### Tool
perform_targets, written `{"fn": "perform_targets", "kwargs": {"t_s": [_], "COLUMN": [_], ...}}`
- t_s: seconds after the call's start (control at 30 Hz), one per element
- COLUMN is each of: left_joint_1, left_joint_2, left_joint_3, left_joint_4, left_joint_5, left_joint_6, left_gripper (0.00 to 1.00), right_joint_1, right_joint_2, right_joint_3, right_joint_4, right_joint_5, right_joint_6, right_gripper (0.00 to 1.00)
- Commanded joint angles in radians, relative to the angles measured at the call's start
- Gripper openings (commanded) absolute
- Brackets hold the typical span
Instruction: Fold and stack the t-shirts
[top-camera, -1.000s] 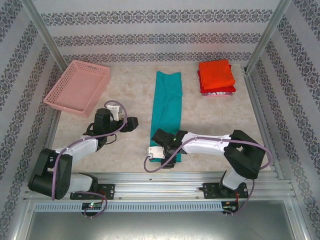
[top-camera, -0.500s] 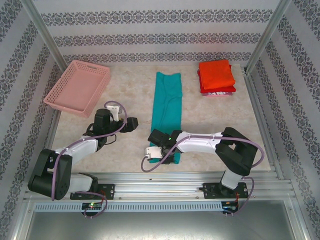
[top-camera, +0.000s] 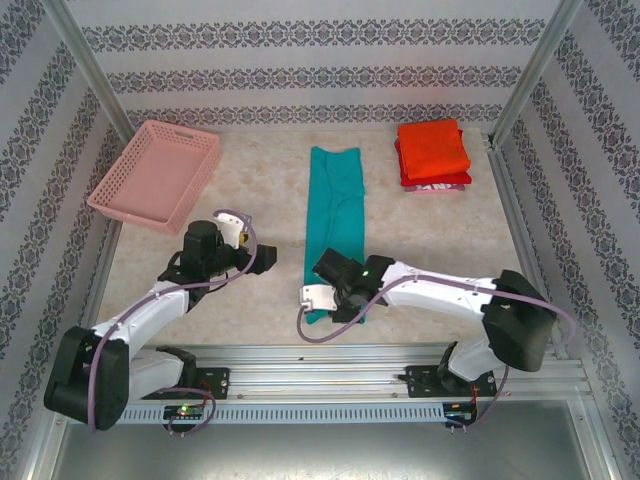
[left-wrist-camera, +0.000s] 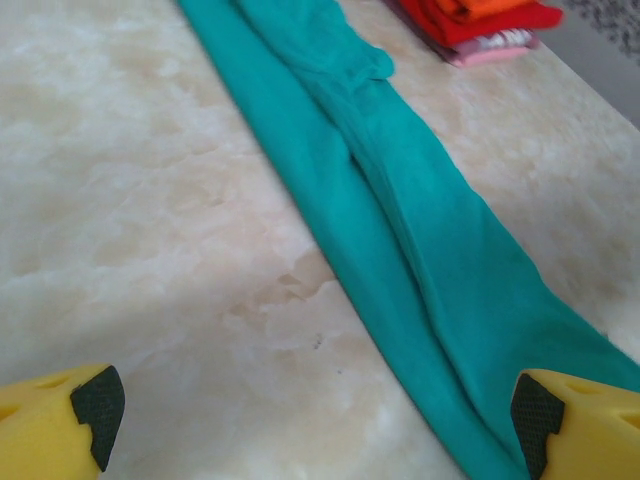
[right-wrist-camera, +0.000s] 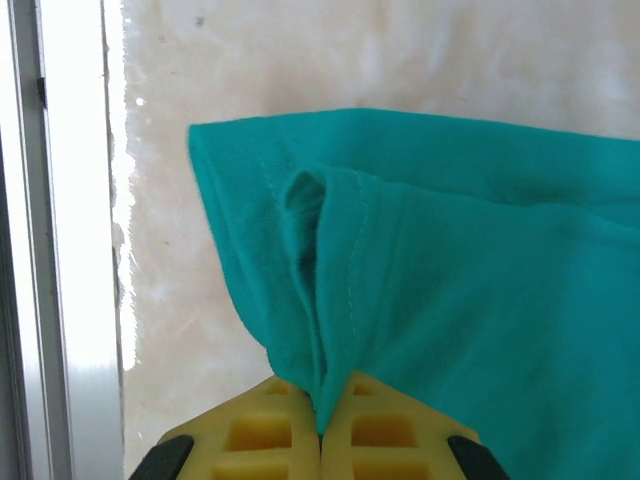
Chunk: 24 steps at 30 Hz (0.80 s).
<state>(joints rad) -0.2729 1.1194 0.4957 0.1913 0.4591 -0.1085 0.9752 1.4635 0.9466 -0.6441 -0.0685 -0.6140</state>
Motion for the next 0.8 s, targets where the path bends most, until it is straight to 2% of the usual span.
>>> {"fn": "perform_targets", "kwargs": {"t_s": [0.0,0.27,0.43,0.77], "left_joint_1": [-0.035,-0.038,-0.038,-0.038], "left_joint_2": [-0.058,-0.083,-0.096,-0.118], "left_joint_3": [0.049,0.135,0.143,0.104], "left_joint_4": [-0.120,-0.325,-0.383,-0.343], "left_joint_5": [-0.034,0.019,0.067,0.076], "left_joint_6": [0.195,0.378,0.363,0.328], "left_gripper": [1.00,1.00,1.00,1.00], "right_joint_1": [-0.046,-0.191,-0.281,-0.396], "right_joint_2": [-0.041,0.037,0.135,0.345], "right_joint_3": [0.042,0.192,0.307,0.526], "right_joint_4": [-0.066,-0.058,-0.048,-0.051], "right_joint_5": [-0.007,0.023,0.030,0.060], "right_joint_6": [-0.052,-0.190,-0.254,-0.320], "right_gripper": [0.00,0.00,0.00,0.00]}}
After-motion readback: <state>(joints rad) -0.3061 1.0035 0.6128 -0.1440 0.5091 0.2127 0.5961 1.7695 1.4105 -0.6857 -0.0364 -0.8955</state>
